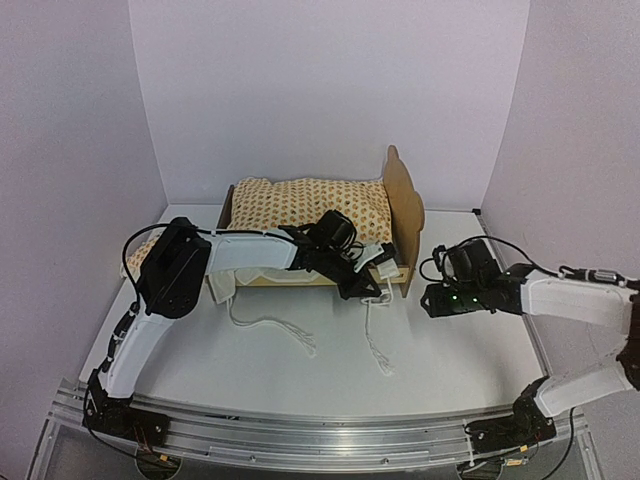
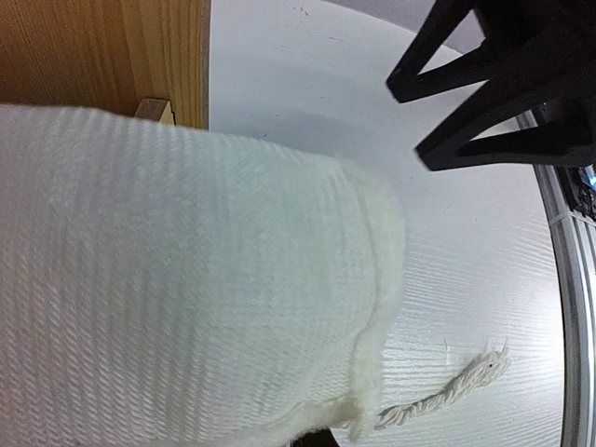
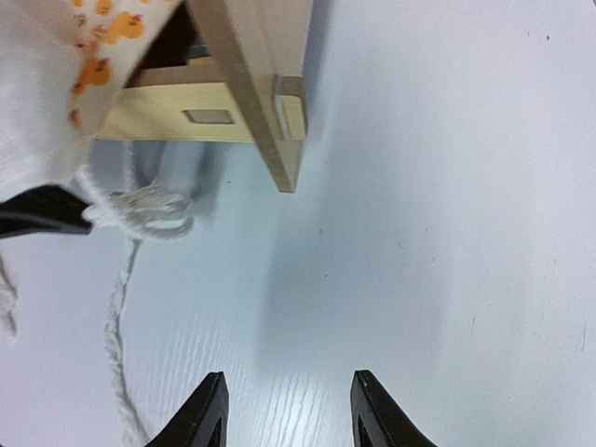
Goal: Set up the pet bed
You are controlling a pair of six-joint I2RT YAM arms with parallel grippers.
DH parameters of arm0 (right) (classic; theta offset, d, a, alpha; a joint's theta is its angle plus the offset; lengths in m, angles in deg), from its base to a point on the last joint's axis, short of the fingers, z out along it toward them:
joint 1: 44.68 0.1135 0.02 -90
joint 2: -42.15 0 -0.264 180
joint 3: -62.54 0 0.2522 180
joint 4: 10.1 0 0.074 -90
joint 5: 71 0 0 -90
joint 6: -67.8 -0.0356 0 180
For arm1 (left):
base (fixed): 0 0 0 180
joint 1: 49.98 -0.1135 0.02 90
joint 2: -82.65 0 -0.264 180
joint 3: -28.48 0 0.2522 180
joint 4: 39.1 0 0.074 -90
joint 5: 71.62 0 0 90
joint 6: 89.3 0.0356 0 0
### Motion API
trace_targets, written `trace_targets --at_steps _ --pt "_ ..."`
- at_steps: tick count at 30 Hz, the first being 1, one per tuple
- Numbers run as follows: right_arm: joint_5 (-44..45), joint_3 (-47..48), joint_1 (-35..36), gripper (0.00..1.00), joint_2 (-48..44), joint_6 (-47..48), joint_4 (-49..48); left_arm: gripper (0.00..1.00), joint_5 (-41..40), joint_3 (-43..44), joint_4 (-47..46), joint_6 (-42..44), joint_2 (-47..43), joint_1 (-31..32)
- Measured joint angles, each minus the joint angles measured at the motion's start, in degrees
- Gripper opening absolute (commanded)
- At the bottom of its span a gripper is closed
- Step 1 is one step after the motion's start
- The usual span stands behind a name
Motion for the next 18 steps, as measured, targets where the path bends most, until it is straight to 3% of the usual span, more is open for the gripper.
trace_targets --at_steps 7,18 --pt "2.56 5.00 0.02 0.35 15.91 -4.06 -3.38 0.00 -0.64 -0.10 -0.41 0.04 0.00 0.07" --pt "1.85 5.01 -0.21 0.38 23.28 -7.28 -18.44 0.00 -1.18 -0.15 -0.89 0.17 0.08 -0.08"
